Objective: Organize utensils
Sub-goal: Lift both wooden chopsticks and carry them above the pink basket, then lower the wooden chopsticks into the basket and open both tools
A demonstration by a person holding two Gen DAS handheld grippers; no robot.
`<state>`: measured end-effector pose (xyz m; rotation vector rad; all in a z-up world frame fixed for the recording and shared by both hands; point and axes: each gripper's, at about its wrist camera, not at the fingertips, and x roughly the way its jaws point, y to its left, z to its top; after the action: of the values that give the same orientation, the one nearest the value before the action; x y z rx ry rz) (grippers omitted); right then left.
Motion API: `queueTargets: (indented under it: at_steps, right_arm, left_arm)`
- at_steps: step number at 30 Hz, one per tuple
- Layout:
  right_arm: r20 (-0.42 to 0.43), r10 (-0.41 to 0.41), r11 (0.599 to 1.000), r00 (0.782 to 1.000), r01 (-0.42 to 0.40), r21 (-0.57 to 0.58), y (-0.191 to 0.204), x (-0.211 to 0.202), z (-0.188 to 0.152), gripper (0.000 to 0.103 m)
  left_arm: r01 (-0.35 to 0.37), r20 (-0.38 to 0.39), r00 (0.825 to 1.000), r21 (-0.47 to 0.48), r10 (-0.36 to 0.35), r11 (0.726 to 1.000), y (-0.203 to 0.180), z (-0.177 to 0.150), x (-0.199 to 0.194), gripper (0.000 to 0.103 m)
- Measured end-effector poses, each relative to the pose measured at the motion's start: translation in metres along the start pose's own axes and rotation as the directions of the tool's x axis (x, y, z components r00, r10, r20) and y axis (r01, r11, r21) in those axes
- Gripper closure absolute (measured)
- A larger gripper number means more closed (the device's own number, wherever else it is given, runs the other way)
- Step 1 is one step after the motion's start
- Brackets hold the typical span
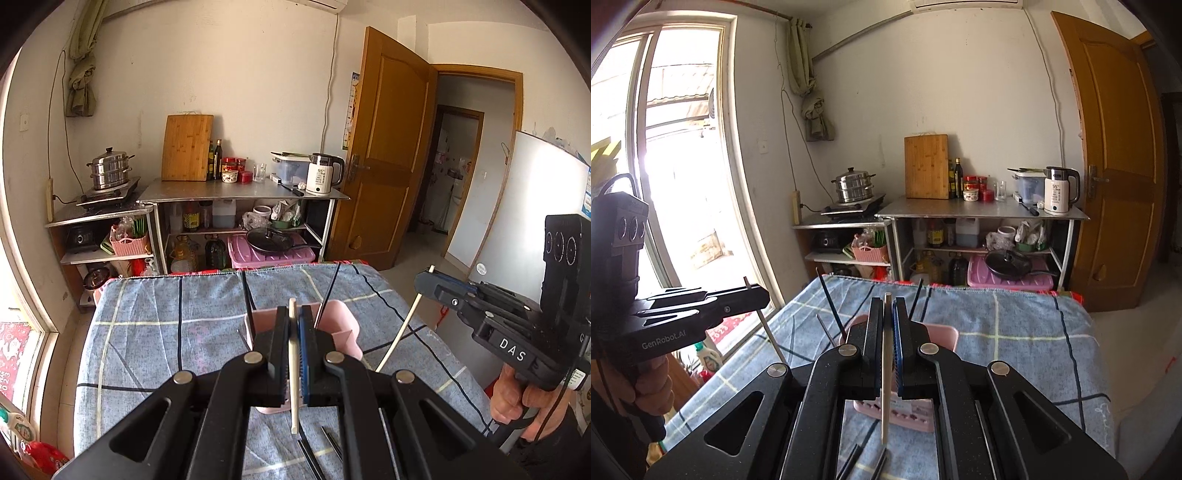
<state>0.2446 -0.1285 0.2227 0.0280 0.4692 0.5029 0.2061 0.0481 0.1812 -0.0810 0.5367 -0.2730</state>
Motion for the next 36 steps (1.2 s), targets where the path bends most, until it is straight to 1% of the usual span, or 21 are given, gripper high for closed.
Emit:
queueTargets:
  at_steps: [4, 9, 14, 18, 21, 26, 31, 34, 36]
  right_arm:
    - [0.032, 0.01, 1.0, 0.999, -0.01, -0.003, 0.001, 0.012, 0.016, 0.098]
    - [0.049, 0.016, 1.0, 0.999, -0.016, -0.003, 0.001, 0.029, 0.025, 0.098]
    - [0.065, 0.027, 1.0, 0.998, -0.027, -0.002, 0.003, 0.04, 0.03, 0.098]
    - [0.067, 0.031, 1.0, 0.997, -0.031, -0.005, 0.007, 0.048, 0.026, 0.098]
    - [0.05, 0.029, 1.0, 0.998, -0.028, -0.01, 0.008, 0.058, 0.017, 0.098]
    - [-0.01, 0.028, 1.0, 1.0, -0.028, 0.003, 0.003, 0.076, 0.0, 0.098]
    - [-0.06, 0.035, 0.999, 0.998, -0.034, 0.018, -0.005, 0.085, -0.014, 0.098]
    - [-0.089, 0.039, 0.999, 0.995, -0.037, 0.028, -0.009, 0.089, -0.019, 0.098]
    - [-0.1, 0.037, 0.999, 0.994, -0.035, 0.027, -0.009, 0.089, -0.021, 0.098]
  left_arm:
    - [0.004, 0.032, 0.999, -0.008, -0.003, 1.0, 0.006, 0.018, 0.007, 0.098]
    - [0.008, 0.041, 0.999, -0.01, -0.008, 1.0, 0.012, 0.033, 0.023, 0.098]
    - [0.012, 0.048, 0.999, -0.011, -0.012, 1.0, 0.017, 0.035, 0.036, 0.098]
    - [0.023, 0.049, 0.999, -0.02, -0.022, 1.0, 0.023, 0.031, 0.044, 0.098]
    - [0.028, 0.036, 0.999, -0.032, -0.027, 0.999, 0.028, 0.023, 0.052, 0.098]
    - [0.029, -0.018, 0.999, -0.053, -0.03, 0.998, 0.037, 0.009, 0.071, 0.098]
    - [0.022, -0.055, 0.998, -0.068, -0.026, 0.997, 0.04, -0.007, 0.081, 0.098]
    - [0.015, -0.063, 0.998, -0.074, -0.02, 0.997, 0.042, -0.013, 0.083, 0.097]
    - [0.007, -0.061, 0.998, -0.075, -0.012, 0.997, 0.043, -0.016, 0.081, 0.095]
